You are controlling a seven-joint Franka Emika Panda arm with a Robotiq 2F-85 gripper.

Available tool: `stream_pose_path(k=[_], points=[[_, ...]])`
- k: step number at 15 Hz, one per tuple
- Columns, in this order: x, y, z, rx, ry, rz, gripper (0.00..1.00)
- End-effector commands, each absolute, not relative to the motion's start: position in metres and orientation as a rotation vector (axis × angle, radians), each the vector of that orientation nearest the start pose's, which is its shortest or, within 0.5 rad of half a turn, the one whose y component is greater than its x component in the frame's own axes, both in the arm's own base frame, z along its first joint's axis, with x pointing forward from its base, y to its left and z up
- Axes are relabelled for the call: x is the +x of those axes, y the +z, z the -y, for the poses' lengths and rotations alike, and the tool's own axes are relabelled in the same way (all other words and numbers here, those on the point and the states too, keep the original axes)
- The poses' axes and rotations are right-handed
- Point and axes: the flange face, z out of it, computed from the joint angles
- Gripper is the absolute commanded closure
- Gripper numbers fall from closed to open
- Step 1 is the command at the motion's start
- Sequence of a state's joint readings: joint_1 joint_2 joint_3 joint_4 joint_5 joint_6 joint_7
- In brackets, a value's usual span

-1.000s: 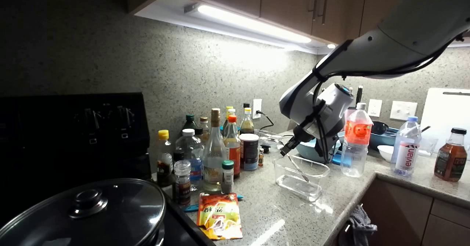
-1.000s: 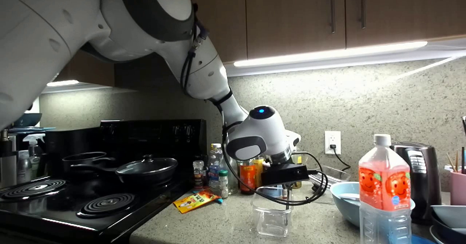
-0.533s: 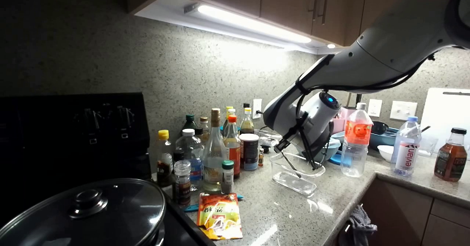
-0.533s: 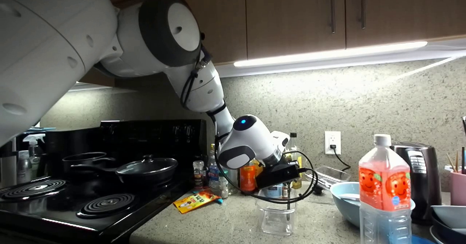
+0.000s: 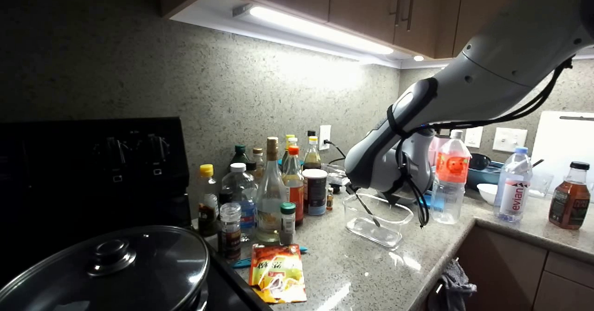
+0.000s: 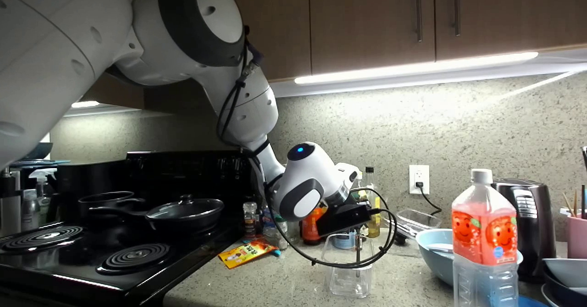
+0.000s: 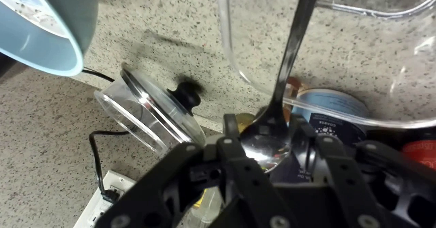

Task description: Put the spoon in the transparent bowl, then remove the spoon out of the bowl, then put the spoon back in the bowl

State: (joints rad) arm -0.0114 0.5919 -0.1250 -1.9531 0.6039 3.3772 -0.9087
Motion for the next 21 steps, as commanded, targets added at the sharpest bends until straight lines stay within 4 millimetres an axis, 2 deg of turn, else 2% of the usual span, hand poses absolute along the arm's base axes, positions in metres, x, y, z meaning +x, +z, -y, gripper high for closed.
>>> stream_pose_path(k=[1, 2, 3, 7, 12, 18, 19, 21], points=[[0.619, 0.301, 0.128, -3.205, -1.409, 0.287, 0.84], [0.615, 0.306, 0.123, -3.188, -1.441, 0.282, 0.84], [0.618, 0.319, 0.126, -3.199, -1.430, 0.296, 0.84], [0.584, 0.316, 0.134, -3.237, -1.335, 0.217, 0.84], [0.550, 0.293, 0.147, -3.275, -1.081, 0.142, 0.84], [0.535, 0.273, 0.151, -3.311, -0.879, 0.148, 0.84], [0.534, 0.272, 0.150, -3.316, -0.862, 0.154, 0.34], [0.533, 0.275, 0.148, -3.317, -0.851, 0.159, 0.28]])
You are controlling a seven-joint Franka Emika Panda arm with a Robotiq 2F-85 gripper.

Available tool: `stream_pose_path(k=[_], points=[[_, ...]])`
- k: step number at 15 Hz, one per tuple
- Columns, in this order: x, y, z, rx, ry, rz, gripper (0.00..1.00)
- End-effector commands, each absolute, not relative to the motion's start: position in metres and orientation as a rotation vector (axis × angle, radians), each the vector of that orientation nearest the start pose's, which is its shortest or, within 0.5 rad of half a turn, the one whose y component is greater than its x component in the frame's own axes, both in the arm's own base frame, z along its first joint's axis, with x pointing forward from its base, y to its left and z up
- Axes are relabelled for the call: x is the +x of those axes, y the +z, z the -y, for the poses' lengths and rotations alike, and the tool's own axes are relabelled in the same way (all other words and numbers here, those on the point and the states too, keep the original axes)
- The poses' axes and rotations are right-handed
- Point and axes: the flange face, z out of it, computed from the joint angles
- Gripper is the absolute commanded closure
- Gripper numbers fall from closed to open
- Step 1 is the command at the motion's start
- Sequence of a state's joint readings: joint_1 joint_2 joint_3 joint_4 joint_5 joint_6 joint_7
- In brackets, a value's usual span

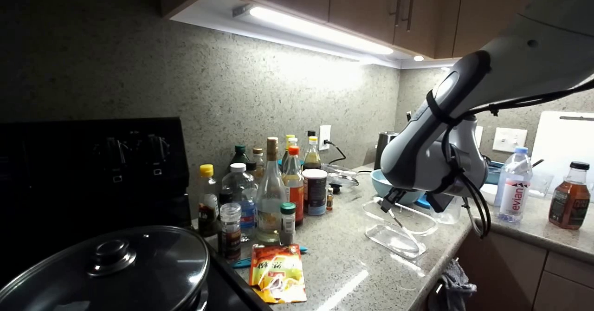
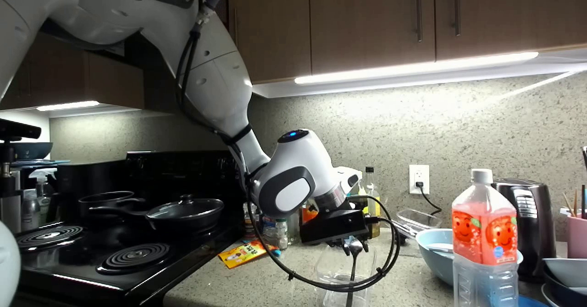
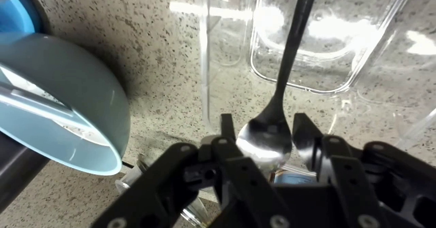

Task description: Put the spoon in the transparent bowl, then remove the spoon out of the bowl, then put the spoon back in the bowl

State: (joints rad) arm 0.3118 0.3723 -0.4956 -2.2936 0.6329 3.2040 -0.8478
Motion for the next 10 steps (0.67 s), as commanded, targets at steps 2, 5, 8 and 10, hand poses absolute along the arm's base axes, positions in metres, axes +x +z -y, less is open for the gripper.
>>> stream_pose_path(k=[2, 5, 8, 10], points=[[0.5327, 0.2766, 0.1461, -3.312, -0.835, 0.166, 0.16], [0.5337, 0.2795, 0.1427, -3.308, -0.823, 0.182, 0.01], [0.5353, 0.2806, 0.1400, -3.307, -0.810, 0.199, 0.00], [0.5416, 0.2770, 0.1420, -3.325, -0.829, 0.217, 0.00]])
